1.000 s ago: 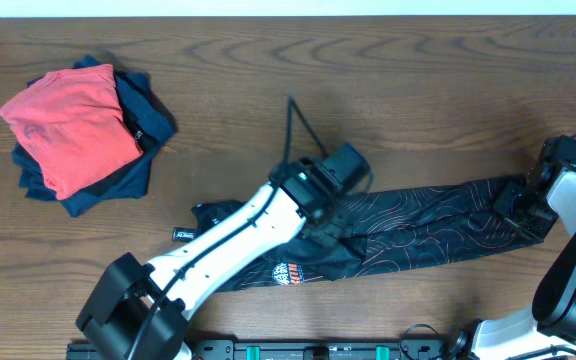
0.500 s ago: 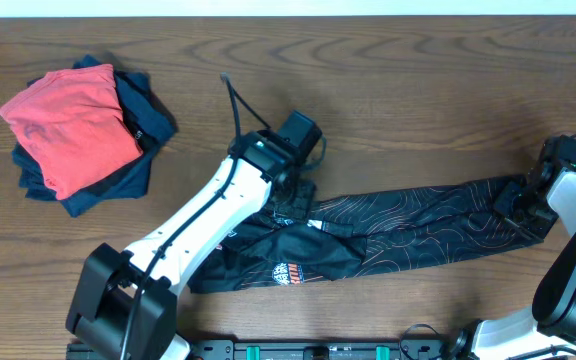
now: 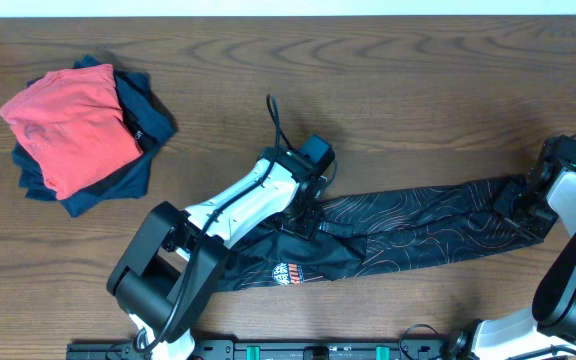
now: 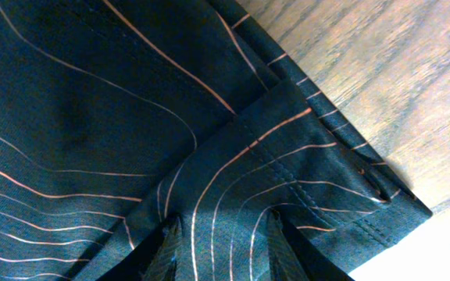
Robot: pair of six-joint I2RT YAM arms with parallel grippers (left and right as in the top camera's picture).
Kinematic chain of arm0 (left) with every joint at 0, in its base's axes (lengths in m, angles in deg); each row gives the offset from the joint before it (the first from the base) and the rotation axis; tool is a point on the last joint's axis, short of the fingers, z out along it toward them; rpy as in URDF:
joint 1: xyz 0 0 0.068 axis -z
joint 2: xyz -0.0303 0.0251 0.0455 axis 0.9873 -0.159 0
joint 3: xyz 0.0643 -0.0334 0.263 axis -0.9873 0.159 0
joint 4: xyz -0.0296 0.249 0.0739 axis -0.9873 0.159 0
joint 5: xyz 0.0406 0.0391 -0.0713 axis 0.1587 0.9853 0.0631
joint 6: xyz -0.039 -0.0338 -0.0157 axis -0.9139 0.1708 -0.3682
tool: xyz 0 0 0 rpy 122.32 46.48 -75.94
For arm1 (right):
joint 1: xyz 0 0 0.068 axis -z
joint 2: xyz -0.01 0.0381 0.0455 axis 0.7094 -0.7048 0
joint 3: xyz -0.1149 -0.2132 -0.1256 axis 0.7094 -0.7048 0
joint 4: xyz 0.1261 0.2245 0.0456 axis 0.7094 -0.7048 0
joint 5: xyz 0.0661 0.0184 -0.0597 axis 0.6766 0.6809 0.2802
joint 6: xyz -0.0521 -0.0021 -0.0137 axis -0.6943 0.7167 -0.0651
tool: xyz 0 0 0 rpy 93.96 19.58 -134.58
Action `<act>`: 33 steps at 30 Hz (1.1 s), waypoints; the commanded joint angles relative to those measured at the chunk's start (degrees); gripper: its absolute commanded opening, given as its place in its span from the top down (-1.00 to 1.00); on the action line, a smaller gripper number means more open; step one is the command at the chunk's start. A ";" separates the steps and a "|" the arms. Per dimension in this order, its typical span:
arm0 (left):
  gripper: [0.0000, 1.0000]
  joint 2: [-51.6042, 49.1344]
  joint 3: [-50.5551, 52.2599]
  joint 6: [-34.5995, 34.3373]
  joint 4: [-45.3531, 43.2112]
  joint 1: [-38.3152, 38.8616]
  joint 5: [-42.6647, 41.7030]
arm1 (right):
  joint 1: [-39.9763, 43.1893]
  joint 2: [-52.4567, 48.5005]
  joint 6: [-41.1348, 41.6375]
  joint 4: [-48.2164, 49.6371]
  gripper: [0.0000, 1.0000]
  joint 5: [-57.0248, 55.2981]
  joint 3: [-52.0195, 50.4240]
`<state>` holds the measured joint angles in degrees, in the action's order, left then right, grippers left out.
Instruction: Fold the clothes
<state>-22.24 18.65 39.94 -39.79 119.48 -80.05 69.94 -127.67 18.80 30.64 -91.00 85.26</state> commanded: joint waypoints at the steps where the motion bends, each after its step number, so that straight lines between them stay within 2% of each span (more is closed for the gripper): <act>1: -0.01 0.13 0.17 1.49 -0.28 -0.02 -0.31 | 0.37 -1.99 -0.31 -0.15 0.30 0.42 -1.90; 2: 0.25 0.13 0.17 1.49 -0.39 -0.04 -0.31 | 0.37 -1.99 -0.28 -0.15 0.29 0.42 -1.90; 3: 0.38 0.13 0.17 1.46 -0.52 -0.02 -0.31 | 0.37 -1.99 -0.31 -0.15 0.29 0.42 -1.90; 7: 0.61 0.13 0.17 1.44 -0.70 -0.09 -0.28 | 0.37 -1.99 -0.31 -0.20 0.29 0.42 -1.90; 9: 0.63 0.24 0.17 1.42 -0.42 -0.09 -0.26 | 0.37 -1.99 -0.31 -0.20 0.30 0.42 -1.90; 13: 0.88 0.68 -0.07 1.11 0.76 -0.11 2.99 | 0.37 -1.99 -0.31 -0.17 0.29 0.42 -1.90; 17: 0.88 2.05 -0.09 -3.28 0.74 -1.14 9.53 | 0.37 -1.99 -0.31 -0.15 0.30 0.42 -1.90; 21: 0.88 3.41 -0.09 -7.52 0.31 -3.58 12.46 | 0.37 -1.99 -0.31 -0.15 0.30 0.42 -1.90; 26: 0.88 3.58 -0.09 -12.07 0.98 -6.99 12.15 | 0.37 -1.99 -0.31 -0.15 0.30 0.42 -1.90; 33: 0.87 3.58 -0.09 -12.20 4.35 -6.54 10.64 | 0.37 -1.99 -0.31 -0.15 0.29 0.42 -1.90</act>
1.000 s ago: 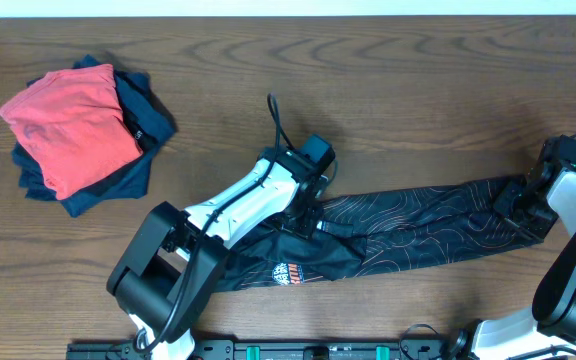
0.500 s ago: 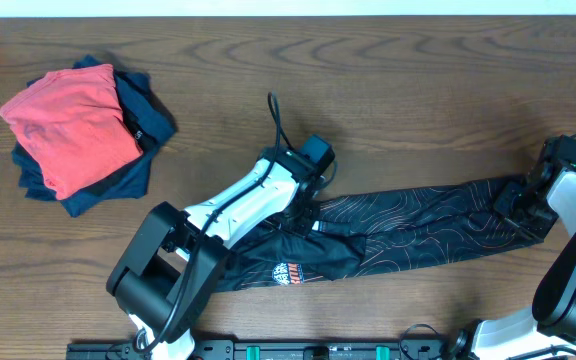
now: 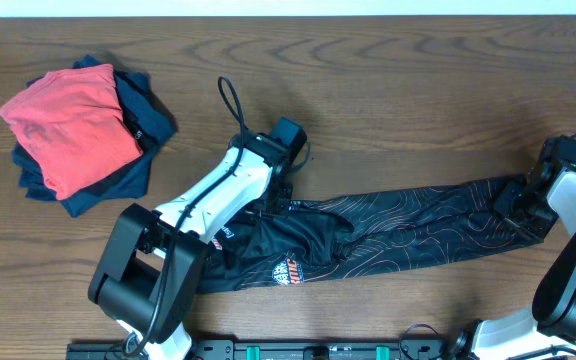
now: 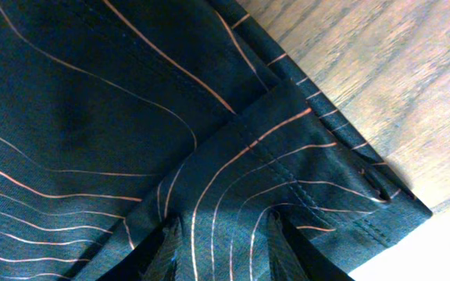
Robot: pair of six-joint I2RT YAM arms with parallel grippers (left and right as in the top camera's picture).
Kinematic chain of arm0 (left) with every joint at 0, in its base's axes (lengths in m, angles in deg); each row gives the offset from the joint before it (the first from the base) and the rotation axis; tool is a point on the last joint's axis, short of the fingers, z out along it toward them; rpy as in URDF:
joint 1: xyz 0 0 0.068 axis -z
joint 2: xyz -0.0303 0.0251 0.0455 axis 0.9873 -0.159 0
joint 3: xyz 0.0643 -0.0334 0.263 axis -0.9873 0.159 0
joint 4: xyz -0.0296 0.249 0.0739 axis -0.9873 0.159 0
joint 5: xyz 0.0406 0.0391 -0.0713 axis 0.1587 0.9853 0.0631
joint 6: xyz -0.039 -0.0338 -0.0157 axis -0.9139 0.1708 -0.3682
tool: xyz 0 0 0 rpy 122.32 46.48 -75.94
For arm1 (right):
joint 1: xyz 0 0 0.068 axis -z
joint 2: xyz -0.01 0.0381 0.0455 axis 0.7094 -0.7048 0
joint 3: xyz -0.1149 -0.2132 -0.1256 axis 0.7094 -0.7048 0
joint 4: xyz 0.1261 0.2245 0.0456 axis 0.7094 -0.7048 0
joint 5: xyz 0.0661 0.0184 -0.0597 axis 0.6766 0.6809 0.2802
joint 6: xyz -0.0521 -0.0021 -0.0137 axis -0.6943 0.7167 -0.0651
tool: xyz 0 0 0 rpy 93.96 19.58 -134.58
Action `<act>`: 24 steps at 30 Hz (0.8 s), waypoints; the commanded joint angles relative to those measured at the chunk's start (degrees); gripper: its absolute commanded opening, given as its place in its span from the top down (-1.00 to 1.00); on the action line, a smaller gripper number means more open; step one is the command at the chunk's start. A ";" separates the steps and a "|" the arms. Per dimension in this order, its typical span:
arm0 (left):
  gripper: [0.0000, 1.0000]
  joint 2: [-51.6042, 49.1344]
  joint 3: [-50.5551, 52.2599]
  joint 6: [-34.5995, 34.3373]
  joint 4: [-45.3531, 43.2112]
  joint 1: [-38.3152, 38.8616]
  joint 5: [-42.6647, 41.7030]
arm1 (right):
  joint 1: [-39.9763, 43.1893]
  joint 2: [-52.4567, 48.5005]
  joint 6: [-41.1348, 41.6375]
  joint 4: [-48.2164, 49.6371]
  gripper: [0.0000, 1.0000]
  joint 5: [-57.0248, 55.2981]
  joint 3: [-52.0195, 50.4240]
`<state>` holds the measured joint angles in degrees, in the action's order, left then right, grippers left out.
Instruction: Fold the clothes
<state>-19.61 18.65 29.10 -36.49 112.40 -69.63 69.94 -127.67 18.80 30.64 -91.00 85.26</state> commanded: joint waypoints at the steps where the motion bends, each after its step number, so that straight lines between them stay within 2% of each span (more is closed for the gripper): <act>1: 0.86 0.96 -0.09 -1.36 1.70 0.76 0.22 | 0.37 -1.99 -0.31 -0.15 0.30 0.42 -1.90; 2: 0.84 0.96 -0.09 -1.36 2.40 1.03 0.22 | 0.37 -1.99 -0.31 -0.17 0.30 0.42 -1.90; 3: 0.69 0.96 -0.09 -1.33 3.23 1.20 0.24 | 0.37 -1.99 -0.31 -0.20 0.29 0.42 -1.90; 4: 0.44 0.96 -0.09 -1.33 3.85 1.27 0.24 | 0.37 -1.99 -0.31 -0.24 0.29 0.42 -1.90; 5: 0.39 0.96 -0.09 -1.33 4.46 1.31 0.26 | 0.37 -1.99 -0.28 -0.28 0.29 0.42 -1.90; 9: 0.37 1.53 -0.09 -1.62 5.51 0.76 0.57 | 0.37 -1.99 -0.31 -0.31 0.29 0.42 -1.90; 16: 0.33 6.05 -0.09 -7.61 5.49 -3.19 4.59 | 0.37 -1.99 -0.31 -0.26 0.29 0.42 -1.90; 20: 0.06 7.06 -0.09 -8.87 5.55 -7.04 4.61 | 0.37 -1.99 -0.31 -0.09 0.29 0.42 -1.90; 21: -0.12 6.91 0.22 -10.19 5.55 -8.83 4.61 | 0.37 -1.99 -0.31 -0.11 0.29 0.39 -1.90; 24: -0.26 6.75 1.51 -14.19 6.38 -11.72 4.55 | 0.37 -1.99 -0.31 -0.17 0.29 0.42 -1.90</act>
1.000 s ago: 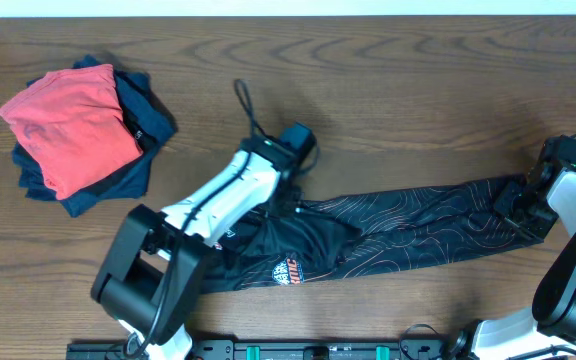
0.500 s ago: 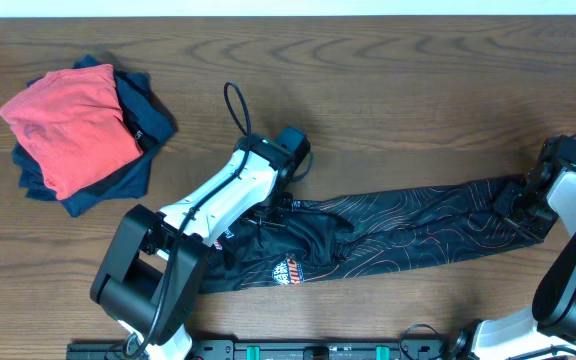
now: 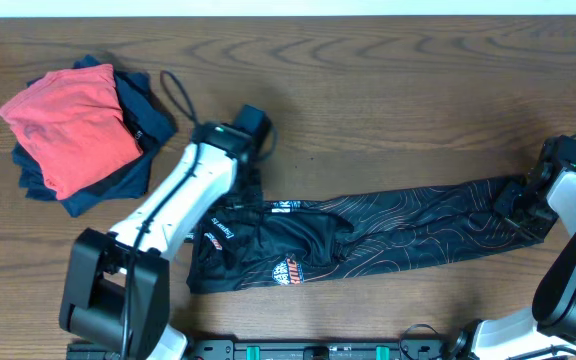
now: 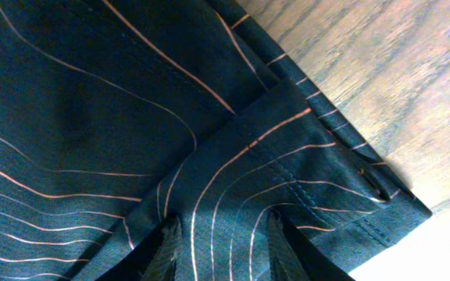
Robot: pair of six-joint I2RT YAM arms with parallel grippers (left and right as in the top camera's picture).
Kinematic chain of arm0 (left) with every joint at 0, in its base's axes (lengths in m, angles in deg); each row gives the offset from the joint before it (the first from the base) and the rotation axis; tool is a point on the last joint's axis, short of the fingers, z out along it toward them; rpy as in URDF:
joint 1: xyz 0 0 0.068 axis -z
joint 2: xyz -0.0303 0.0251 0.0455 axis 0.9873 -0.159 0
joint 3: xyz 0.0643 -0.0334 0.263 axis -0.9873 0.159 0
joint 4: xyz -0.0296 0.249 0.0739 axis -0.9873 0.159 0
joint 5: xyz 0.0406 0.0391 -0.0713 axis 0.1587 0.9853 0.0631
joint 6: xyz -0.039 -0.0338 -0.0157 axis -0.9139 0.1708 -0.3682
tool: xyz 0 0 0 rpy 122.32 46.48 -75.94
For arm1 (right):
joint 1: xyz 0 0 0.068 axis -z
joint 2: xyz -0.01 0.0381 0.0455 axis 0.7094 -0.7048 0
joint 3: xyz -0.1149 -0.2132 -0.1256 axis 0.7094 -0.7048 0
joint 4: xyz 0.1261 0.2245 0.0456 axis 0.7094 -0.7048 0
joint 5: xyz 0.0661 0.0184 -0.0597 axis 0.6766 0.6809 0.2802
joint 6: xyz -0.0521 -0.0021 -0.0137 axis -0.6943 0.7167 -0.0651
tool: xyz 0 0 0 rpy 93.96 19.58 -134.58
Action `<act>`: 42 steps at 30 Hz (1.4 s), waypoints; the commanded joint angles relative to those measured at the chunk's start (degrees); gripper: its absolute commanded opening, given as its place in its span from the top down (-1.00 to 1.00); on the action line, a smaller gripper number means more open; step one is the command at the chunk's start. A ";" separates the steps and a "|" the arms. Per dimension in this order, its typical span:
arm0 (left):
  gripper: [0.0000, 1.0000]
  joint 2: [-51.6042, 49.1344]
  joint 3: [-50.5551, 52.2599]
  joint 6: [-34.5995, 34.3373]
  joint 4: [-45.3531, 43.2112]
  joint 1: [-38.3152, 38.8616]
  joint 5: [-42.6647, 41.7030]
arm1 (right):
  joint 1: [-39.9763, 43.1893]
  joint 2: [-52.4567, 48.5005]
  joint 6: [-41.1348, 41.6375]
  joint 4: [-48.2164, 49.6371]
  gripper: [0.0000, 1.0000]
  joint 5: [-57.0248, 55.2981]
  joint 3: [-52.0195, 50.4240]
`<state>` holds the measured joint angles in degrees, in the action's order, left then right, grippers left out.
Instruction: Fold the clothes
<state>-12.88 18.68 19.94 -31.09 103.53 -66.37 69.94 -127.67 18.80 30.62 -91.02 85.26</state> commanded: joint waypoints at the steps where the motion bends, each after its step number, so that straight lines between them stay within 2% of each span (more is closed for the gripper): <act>1: -0.29 -0.07 1.99 -6.03 1.53 -3.72 1.29 | 0.37 -1.99 -0.31 -0.22 0.29 0.44 -1.90; 7: -0.43 -0.13 7.48 -8.17 2.67 -7.56 -0.42 | 0.37 -1.99 -0.31 -0.13 0.28 0.44 -1.90; 11: -0.51 -0.13 12.39 -8.87 -0.39 -9.66 -0.46 | 0.37 -1.99 -0.28 -0.28 0.28 0.44 -1.90; 20: -0.47 -0.13 19.78 -6.27 -11.30 -10.38 -4.57 | 0.37 -1.99 -0.31 -0.31 0.28 0.44 -1.90; 24: -0.28 -0.13 21.86 -6.03 -14.32 -10.40 -4.59 | 0.37 -1.99 -0.28 -0.31 0.28 0.44 -1.90; 27: 0.10 -0.13 23.12 -6.05 -15.47 -10.40 -4.57 | 0.37 -1.99 -0.28 -0.28 0.28 0.44 -1.90; 29: 0.59 -0.13 23.50 -6.03 -15.76 -10.40 -4.50 | 0.37 -1.99 -0.31 -0.28 0.28 0.44 -1.90; 31: 0.88 -0.13 23.50 -5.86 -16.11 -10.40 -3.82 | 0.37 -1.99 -0.28 -0.28 0.28 0.44 -1.90; 37: 0.88 -0.13 22.29 -5.86 -17.16 -12.20 3.34 | 0.37 -1.99 -0.22 0.00 0.28 0.46 -1.90; 42: 0.88 -0.13 18.80 -4.48 -19.10 -16.13 3.87 | 0.37 -1.99 0.35 2.69 0.26 1.38 -1.88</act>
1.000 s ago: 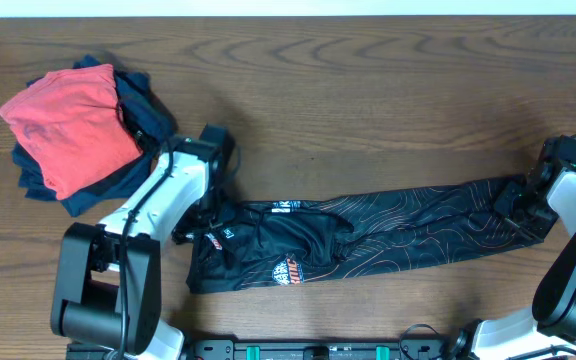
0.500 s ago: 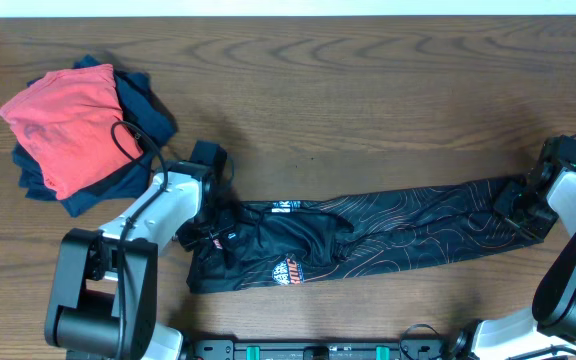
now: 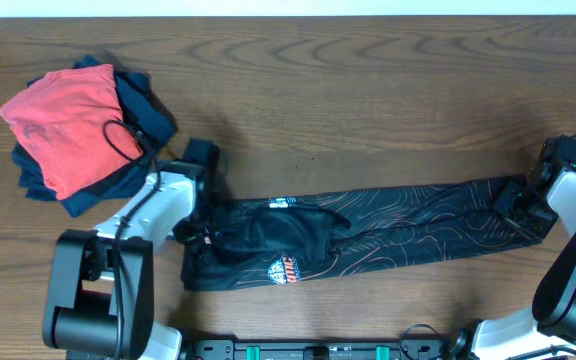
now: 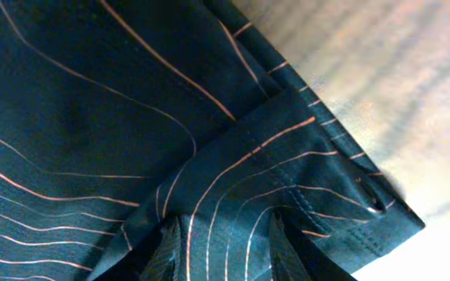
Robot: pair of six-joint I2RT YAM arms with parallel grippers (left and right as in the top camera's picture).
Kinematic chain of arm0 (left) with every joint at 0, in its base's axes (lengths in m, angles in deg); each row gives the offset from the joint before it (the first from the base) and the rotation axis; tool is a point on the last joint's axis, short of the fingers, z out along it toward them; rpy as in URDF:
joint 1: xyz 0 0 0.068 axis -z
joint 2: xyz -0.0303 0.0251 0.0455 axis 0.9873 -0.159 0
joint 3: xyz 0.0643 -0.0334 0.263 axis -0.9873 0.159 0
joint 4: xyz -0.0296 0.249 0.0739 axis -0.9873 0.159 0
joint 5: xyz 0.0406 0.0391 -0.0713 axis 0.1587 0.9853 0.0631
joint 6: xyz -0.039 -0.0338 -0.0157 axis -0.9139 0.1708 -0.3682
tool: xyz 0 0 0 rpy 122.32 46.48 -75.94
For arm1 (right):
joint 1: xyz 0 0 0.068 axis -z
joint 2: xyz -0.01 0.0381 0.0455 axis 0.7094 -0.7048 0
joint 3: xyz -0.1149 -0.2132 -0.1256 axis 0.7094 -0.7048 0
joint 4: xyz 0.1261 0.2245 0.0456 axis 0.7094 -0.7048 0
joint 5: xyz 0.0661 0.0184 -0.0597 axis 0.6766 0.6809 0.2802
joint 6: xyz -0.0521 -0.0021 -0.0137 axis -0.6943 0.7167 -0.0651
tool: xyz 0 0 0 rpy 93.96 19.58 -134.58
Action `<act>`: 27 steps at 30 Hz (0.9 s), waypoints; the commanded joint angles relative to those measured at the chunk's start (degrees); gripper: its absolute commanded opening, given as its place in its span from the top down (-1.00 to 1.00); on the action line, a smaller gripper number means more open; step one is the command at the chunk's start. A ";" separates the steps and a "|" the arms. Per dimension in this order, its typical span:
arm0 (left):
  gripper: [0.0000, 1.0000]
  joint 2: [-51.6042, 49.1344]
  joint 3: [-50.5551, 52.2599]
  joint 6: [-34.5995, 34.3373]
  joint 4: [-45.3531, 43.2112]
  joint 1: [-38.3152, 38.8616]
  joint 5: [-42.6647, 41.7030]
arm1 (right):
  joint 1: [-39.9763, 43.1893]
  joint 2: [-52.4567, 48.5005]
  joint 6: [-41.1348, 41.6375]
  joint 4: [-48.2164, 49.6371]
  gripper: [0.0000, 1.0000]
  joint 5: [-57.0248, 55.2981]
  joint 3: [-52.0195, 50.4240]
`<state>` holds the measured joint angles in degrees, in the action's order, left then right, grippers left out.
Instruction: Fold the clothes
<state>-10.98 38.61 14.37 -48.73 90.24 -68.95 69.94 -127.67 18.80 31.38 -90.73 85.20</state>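
Note:
A long dark garment (image 3: 388, 228) with thin orange contour lines and a small logo lies stretched left to right across the wooden table (image 3: 368, 90). My left gripper (image 3: 203, 228) sits at its left, wider end, apparently shut on the cloth there; the jaws are hidden under the wrist. My right gripper (image 3: 516, 208) holds the far right end. In the right wrist view the fingers (image 4: 170, 246) pinch a folded corner of the garment (image 4: 92, 94) near its stitched hem, with the gripper (image 4: 225, 250) shut on the cloth.
A pile of folded clothes (image 3: 78, 125), red on top of dark blue, rests at the far left of the table. Bare wood (image 4: 412, 94) shows beyond the hem in the right wrist view. The arm bases stand along the front edge.
My left gripper has moved left and toward the front, to the garment's left end. That end now lies further left and the cloth is flatter. The right gripper has kept its hold.
The left gripper was first at the garment's middle, over a bunched waist end. At each later moment it stood further left, with the bunched cloth spread out leftward. The garment now lies in one long strip. The right gripper stayed shut on the right hem throughout.

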 commanded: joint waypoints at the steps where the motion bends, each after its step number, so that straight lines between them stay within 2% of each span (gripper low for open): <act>1: 0.88 -2.03 -1.99 1.51 -2.14 -3.65 6.45 | 0.37 -1.99 0.37 2.80 0.24 1.33 -1.81; 8: 0.88 -2.03 -4.37 4.48 -9.05 -5.73 2.25 | 0.33 -1.99 1.22 9.40 0.17 4.26 -1.81; 20: 0.88 -2.03 -4.44 5.81 -17.90 -5.73 -1.57 | -2.49 -1.99 3.43 18.82 0.12 8.74 -1.75; 27: 0.88 -2.01 -5.22 7.06 -18.21 -5.73 -1.62 | -3.78 -1.99 3.15 23.34 -0.02 8.79 -0.81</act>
<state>-12.31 35.05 19.44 -67.53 85.01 -70.76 66.75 -129.20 21.77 54.46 -82.32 83.95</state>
